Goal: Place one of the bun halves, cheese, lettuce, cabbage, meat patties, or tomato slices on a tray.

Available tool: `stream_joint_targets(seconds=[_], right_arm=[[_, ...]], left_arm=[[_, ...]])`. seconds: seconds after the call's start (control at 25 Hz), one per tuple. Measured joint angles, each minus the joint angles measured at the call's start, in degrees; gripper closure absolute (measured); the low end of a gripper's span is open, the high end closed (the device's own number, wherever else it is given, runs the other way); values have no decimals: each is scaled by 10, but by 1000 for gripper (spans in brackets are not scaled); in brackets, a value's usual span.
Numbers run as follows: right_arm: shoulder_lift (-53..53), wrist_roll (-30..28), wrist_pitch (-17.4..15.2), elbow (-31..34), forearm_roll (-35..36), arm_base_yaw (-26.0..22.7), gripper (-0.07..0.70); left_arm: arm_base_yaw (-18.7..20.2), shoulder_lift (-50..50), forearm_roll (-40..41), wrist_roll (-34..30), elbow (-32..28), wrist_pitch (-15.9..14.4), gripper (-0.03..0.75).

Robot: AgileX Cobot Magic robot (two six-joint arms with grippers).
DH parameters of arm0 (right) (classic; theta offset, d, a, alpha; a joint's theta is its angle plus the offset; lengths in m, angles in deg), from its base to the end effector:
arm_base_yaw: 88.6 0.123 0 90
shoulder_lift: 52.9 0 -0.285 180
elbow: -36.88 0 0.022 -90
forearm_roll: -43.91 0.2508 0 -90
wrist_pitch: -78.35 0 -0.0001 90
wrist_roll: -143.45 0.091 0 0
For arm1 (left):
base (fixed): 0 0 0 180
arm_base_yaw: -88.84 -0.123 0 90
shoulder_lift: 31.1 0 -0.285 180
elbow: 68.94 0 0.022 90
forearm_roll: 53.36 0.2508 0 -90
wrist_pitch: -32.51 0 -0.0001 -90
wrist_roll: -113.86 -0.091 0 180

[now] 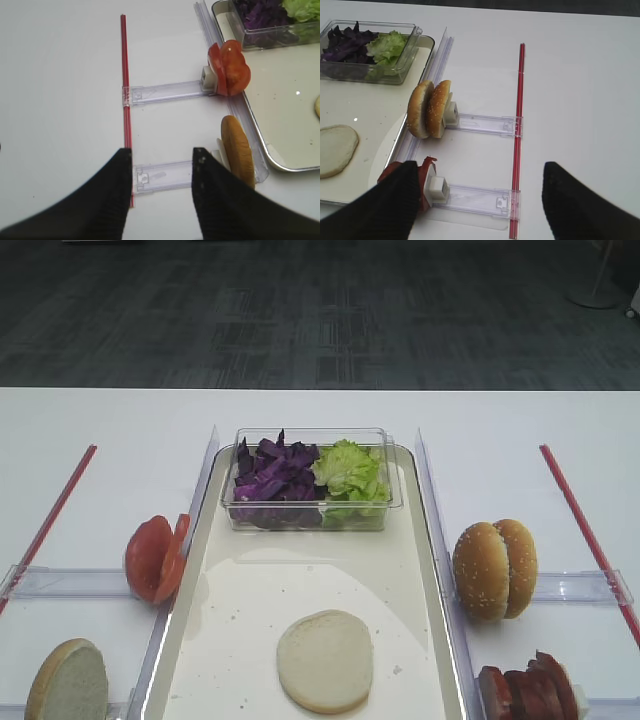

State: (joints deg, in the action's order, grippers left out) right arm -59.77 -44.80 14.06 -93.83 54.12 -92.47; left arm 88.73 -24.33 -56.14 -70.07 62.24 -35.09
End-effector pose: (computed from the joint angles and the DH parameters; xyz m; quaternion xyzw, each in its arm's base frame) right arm -0.0082 0.0151 0.2699 -0.0393 0.8637 0.0360 0.5012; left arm -0.0125 -0.0041 0.2667 0.0318 0.8788 -0.0073 0.4761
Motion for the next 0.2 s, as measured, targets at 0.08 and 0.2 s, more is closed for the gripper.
stream_joint_targets(seconds=[0.08, 0.2], right_arm=[[0, 0, 0, 0, 0, 0, 95], [0, 0, 0, 0, 0, 0, 95]], left_arm=[[0, 0, 0, 0, 0, 0, 438], [0, 0, 0, 0, 0, 0, 438]])
